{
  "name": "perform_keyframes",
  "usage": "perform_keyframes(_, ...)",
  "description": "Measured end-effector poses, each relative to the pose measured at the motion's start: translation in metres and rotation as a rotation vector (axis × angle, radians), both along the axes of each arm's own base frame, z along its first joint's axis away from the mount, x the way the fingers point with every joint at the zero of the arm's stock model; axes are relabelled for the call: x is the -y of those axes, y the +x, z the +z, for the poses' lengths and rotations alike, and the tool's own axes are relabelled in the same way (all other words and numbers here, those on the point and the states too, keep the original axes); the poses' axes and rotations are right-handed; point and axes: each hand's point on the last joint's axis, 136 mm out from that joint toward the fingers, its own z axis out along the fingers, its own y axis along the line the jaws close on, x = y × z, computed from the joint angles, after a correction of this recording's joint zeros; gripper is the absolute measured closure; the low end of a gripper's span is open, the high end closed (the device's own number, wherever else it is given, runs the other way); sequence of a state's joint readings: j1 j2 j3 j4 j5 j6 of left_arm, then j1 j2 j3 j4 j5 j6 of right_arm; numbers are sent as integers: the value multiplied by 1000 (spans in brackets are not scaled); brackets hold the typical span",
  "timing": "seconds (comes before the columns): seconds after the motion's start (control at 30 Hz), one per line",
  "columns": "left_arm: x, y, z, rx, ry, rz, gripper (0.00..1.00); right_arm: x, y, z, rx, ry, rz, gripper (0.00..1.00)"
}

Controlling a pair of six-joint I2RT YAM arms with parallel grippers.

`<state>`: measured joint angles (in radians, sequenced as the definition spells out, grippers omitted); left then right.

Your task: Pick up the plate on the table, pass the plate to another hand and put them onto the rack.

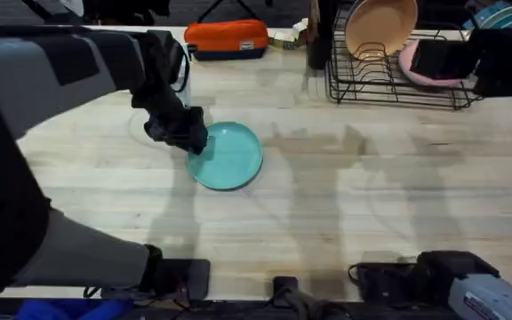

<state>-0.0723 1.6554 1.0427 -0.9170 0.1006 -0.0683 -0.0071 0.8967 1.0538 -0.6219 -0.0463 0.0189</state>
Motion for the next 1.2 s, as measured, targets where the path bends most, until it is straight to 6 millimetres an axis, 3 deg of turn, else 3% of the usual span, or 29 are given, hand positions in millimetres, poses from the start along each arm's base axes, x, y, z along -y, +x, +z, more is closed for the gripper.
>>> perform_keyframes(0.53,3,-2,6,-17,-14,0,960,0,1,2,9,0,0,6)
perform_keyframes(0.9,5,33,34,77,-15,-5,959,0,1,2,10,0,0,7)
perform_keyframes(1.2,10,48,53,122,-41,-8,959,0,1,2,11,0,0,6)
